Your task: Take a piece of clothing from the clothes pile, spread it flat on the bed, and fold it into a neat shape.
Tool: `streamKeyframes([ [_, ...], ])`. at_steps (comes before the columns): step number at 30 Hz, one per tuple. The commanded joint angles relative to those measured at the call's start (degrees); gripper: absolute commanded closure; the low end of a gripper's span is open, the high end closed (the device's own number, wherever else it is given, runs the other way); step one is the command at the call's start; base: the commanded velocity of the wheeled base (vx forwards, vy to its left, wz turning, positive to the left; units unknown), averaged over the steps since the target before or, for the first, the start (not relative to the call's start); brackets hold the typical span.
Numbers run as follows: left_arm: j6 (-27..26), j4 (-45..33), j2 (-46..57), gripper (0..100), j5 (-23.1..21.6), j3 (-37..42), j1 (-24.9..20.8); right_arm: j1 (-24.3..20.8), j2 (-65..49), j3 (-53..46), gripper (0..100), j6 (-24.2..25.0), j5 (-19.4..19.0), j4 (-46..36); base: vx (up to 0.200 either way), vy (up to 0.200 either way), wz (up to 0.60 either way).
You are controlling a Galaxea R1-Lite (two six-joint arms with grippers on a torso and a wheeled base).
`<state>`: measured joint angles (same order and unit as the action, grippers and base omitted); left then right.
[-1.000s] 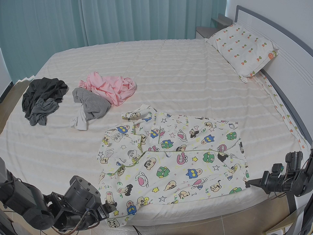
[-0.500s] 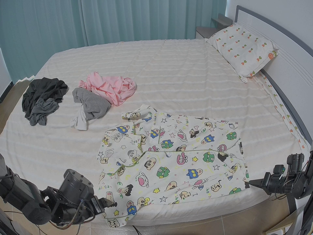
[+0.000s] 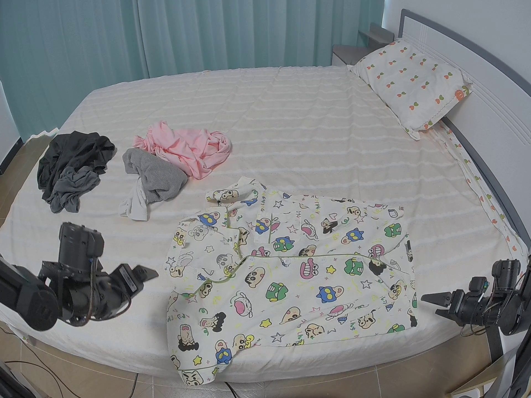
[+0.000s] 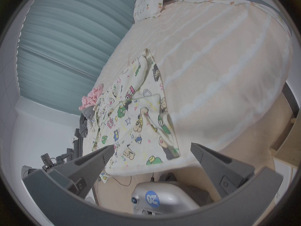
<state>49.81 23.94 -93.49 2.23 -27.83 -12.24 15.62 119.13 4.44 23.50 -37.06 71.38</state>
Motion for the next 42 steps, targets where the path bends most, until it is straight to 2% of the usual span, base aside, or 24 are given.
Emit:
streamKeyframes([
  [1,-0.2,0.2,-3.5,0,-3.7,-8.8,2.7,0.6,-0.3,2.4,0,0.1,-0.6,1.0,0.000,0.000,0.00],
  [4,0.4,0.1,-8.6,0,-3.8,-16.1,2.6,0.5,0.1,1.0,0,0.0,-1.0,1.4,0.000,0.000,0.00],
  [5,0.4,0.1,-8.6,0,-3.8,-16.1,2.6,0.5,0.1,1.0,0,0.0,-1.0,1.4,0.000,0.000,0.00],
  [8,3.1,0.1,-14.5,0,-3.6,-23.4,2.0,0.7,-2.0,-1.3,0,0.2,-2.4,4.5,0.000,0.000,0.00],
  [12,3.6,0.1,-15.8,0,-6.8,-22.7,0.2,0.7,-3.8,-4.3,0,0.8,-5.0,8.5,0.000,0.000,0.00],
  [13,3.5,0.2,-15.8,0,-9.2,-21.8,0.0,0.6,-4.1,-4.4,0,0.8,-6.1,9.1,0.000,0.000,0.00],
  [16,3.5,0.1,-16.5,0,-10.6,-23.1,0.3,0.6,-3.6,-4.3,0,0.8,-6.4,9.7,0.000,0.000,0.00],
  [25,3.7,-0.1,-15.3,0,-9.9,-22.4,-0.2,0.6,-4.0,-4.4,0,0.8,-6.4,9.7,0.000,0.000,0.00],
  [40,3.4,0.2,-16.0,0,-10.0,-23.8,-0.2,0.6,-4.0,-4.4,0,0.8,-6.4,9.7,0.200,0.000,0.00],
  [42,3.3,0.2,-16.2,0,-10.1,-23.9,-0.3,0.6,-4.0,-4.4,0,0.8,-6.4,9.7,0.000,0.000,0.00],
])
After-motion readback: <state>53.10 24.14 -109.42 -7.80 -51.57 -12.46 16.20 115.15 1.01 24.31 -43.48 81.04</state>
